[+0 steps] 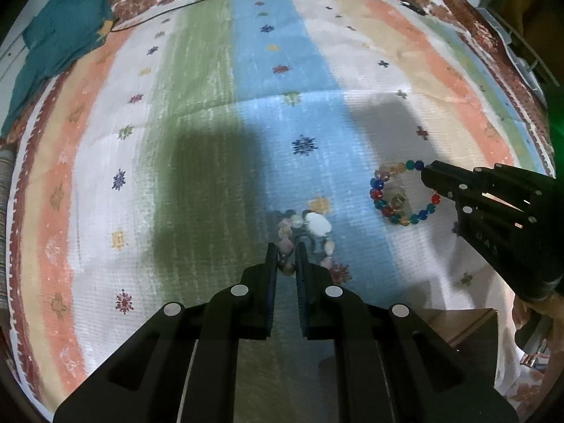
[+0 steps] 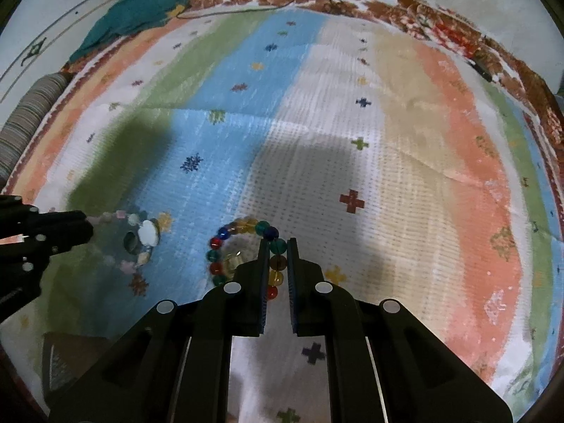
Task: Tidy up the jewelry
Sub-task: 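Close left tool on shell bracelet while right tool grasps multicolour bead bracelet, then lift both held bracelets and carry them over the silver tin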
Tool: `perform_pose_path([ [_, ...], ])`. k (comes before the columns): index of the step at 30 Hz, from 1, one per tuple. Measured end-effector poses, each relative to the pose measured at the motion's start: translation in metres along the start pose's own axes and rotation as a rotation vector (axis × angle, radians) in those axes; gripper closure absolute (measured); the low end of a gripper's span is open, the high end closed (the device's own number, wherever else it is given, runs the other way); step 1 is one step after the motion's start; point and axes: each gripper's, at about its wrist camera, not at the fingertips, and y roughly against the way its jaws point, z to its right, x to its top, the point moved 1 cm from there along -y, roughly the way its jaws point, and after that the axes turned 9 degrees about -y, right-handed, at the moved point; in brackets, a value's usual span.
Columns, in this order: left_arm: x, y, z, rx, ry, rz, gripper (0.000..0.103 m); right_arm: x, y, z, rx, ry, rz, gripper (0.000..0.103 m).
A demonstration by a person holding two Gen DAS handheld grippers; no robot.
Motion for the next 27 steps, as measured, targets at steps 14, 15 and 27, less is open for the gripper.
perform_pose_path([
  [14, 0.017, 0.030, 0.043, 0.089, -0.080, 0.114, 0.093, -0.010, 0.047, -0.002, -0.005, -0.006, 0.079, 0.092],
  [15, 0.018, 0.032, 0.045, 0.090, -0.084, 0.118, 0.093, -0.011, 0.048, 0.000, -0.007, -0.010, 0.080, 0.092],
  [27, 0.012, 0.059, 0.054, 0.068, -0.077, 0.182, 0.093, -0.026, 0.074, 0.011, -0.013, -0.047, 0.121, 0.092],
])
